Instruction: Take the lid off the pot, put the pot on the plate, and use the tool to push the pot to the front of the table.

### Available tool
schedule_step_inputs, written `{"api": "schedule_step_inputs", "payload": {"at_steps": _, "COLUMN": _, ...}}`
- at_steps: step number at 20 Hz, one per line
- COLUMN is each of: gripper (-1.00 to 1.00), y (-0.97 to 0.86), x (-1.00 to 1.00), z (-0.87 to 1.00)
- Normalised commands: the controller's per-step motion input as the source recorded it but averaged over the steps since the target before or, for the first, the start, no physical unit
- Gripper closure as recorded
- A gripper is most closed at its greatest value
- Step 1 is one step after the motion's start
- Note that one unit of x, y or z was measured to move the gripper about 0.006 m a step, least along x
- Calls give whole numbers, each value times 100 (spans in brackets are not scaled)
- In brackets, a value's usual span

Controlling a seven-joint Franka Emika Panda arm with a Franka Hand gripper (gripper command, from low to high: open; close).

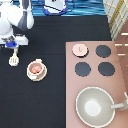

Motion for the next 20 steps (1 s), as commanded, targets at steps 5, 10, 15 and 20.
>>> {"api": "schedule_step_inputs", "payload": {"at_steps": 5, "gripper": -100, "y": -16, "x": -26, "z": -33}}
{"api": "schedule_step_inputs", "payload": {"at_steps": 10, "gripper": 100, "y": -25, "x": -24, "z": -10}}
{"api": "schedule_step_inputs", "payload": {"at_steps": 15, "gripper": 100, "y": -26, "x": -28, "z": -15}}
{"api": "schedule_step_inputs", "payload": {"at_steps": 20, "gripper": 100, "y": -26, "x": -24, "z": -12}}
